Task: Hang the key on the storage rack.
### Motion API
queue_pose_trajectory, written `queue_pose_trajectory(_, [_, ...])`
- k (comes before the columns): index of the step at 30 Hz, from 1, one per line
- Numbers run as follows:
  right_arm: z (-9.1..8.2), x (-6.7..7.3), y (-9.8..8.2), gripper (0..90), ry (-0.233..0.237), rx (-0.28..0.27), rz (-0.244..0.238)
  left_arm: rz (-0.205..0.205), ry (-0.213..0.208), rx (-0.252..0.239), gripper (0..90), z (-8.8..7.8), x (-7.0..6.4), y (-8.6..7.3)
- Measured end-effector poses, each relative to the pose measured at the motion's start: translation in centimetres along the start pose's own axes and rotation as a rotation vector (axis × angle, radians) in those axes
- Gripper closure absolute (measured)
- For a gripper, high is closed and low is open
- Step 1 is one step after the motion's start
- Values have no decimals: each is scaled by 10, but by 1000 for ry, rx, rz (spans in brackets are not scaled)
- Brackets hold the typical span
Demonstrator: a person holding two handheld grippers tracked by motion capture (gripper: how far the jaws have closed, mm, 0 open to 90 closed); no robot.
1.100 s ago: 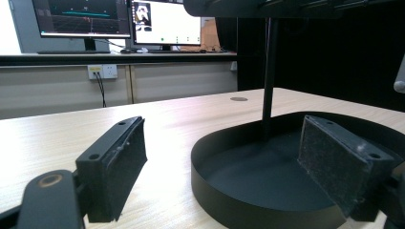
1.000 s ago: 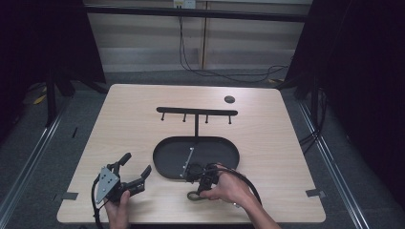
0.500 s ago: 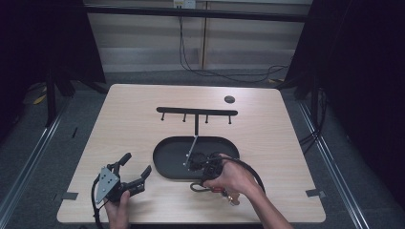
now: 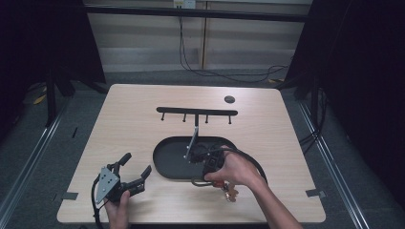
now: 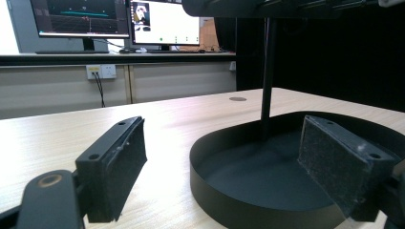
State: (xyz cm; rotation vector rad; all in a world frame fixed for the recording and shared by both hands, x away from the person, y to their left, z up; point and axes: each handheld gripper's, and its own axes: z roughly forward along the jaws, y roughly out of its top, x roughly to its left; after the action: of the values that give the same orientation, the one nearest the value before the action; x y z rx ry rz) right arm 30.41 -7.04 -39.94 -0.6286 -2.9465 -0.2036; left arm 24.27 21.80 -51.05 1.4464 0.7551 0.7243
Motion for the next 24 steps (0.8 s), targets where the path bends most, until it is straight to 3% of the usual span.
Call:
queue_pose_trajectory(5, [-9,-1,-1,855,-6,14,5,0,0,1,161,0,0,0])
queue_pose_trajectory(24, [-55,-1,0,856,-53,-27,-5,2,0,0,161,0,0,0])
